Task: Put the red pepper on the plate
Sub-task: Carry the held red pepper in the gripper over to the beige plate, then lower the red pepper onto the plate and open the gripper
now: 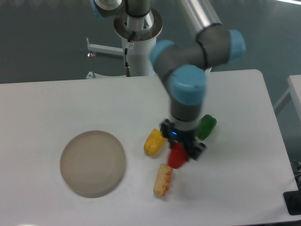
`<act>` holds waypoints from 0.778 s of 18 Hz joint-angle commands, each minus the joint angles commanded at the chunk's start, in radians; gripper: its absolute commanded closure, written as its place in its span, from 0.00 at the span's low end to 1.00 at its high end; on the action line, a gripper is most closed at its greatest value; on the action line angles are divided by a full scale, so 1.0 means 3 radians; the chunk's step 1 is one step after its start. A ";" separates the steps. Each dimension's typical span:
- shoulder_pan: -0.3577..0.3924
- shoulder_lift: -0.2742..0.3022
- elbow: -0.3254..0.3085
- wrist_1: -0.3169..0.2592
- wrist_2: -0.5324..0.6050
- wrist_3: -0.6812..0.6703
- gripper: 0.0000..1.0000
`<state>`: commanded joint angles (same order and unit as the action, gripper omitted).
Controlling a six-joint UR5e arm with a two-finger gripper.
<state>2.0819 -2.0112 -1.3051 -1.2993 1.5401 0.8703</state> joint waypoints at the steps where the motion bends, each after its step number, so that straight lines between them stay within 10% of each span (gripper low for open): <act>1: -0.0117 0.0021 -0.0072 -0.0010 0.0000 -0.0209 0.36; 14: -0.0701 -0.0347 -0.0129 0.0015 -0.0199 -0.1499 0.37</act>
<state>1.8715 -2.1152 -1.3438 -1.2947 1.4803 0.4205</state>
